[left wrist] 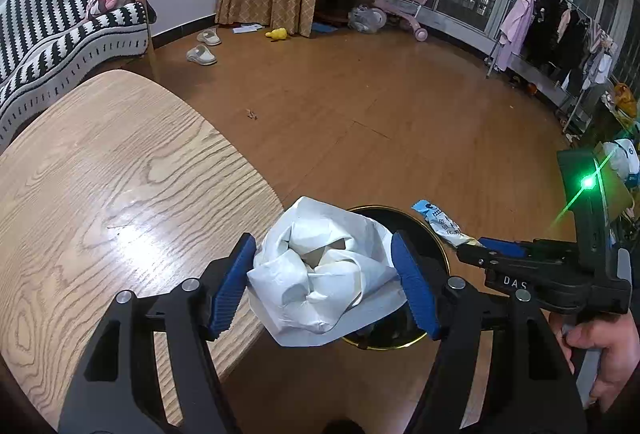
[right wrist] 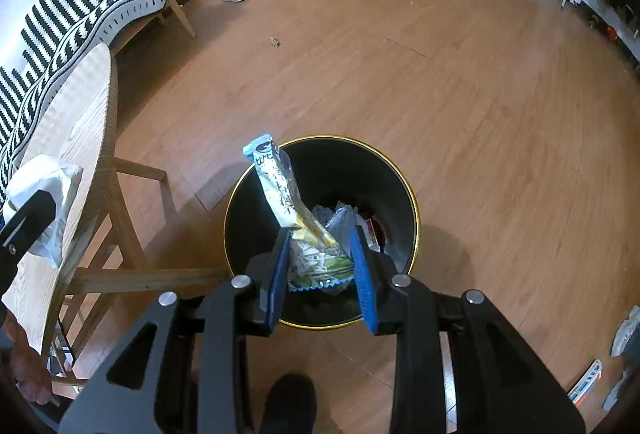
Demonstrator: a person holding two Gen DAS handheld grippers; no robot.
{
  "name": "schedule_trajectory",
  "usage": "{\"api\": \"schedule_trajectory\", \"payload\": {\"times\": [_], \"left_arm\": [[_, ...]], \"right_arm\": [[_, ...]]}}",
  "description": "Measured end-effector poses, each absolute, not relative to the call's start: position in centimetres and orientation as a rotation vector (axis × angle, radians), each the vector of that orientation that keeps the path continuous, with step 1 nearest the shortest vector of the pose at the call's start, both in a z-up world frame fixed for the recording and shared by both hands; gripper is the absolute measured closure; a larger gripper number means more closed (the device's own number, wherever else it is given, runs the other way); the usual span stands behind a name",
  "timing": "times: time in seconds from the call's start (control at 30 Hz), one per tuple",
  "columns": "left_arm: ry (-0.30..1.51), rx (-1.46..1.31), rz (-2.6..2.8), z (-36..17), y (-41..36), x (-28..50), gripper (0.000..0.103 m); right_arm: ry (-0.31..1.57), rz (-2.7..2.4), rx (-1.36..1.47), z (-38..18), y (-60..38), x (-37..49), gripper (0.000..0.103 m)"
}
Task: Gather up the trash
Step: 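Open both tools over the bin to drop paper ball and wrapper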
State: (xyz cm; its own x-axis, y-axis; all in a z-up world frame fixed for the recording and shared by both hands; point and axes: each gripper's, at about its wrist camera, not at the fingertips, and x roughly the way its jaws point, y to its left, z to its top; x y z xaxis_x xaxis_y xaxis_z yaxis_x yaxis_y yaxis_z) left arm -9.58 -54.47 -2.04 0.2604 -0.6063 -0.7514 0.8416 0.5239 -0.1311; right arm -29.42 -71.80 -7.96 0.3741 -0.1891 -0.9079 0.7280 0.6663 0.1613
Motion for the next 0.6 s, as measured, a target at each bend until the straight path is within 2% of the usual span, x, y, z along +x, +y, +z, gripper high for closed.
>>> {"api": "schedule_trajectory", "payload": {"times": [0.23, 0.3, 0.37, 0.6], "left_arm": [[0.85, 0.322, -1.005, -2.1, -54.5, -9.6, 0.035], [0.85, 0.322, -1.005, -2.1, -54.6, -9.6, 0.035], [0.851, 0.325, -1.006, -2.2, -54.7, -9.6, 0.035], [0.862, 0.321, -1.04, -2.5, -55.6, -10.0, 0.035]], "right_arm": [[1.02, -0.641, 0.621, -8.1, -71.8, -29.6, 0.072], [1.011, -0.638, 0.632, -8.0, -71.9, -29.7, 0.062], [0.994, -0.642, 0.637, -7.8, -72.0, -29.8, 0.046], [0.962, -0.682, 0.668, -7.4, -72.2, -30.6, 0.042]]}}
